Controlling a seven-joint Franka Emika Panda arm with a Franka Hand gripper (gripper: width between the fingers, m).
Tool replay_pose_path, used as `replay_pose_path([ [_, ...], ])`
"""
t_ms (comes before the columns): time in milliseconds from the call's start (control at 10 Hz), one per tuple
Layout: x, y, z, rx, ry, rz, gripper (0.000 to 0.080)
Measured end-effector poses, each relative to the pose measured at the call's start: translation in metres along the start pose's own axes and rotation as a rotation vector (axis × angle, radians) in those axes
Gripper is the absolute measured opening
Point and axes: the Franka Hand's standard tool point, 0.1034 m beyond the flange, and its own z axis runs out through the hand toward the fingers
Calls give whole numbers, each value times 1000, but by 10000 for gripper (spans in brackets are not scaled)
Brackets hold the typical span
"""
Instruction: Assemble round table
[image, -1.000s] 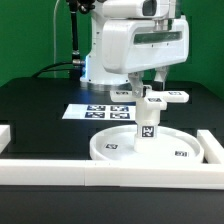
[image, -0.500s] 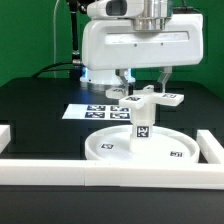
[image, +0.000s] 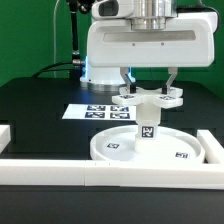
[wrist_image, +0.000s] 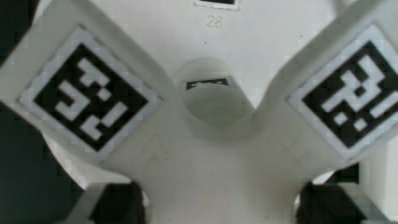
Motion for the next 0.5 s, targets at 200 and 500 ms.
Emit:
replay_pose_path([
  [200, 1, 0, -1, 3, 7, 140, 425],
  [500, 1, -1, -1, 12, 5, 333, 422],
])
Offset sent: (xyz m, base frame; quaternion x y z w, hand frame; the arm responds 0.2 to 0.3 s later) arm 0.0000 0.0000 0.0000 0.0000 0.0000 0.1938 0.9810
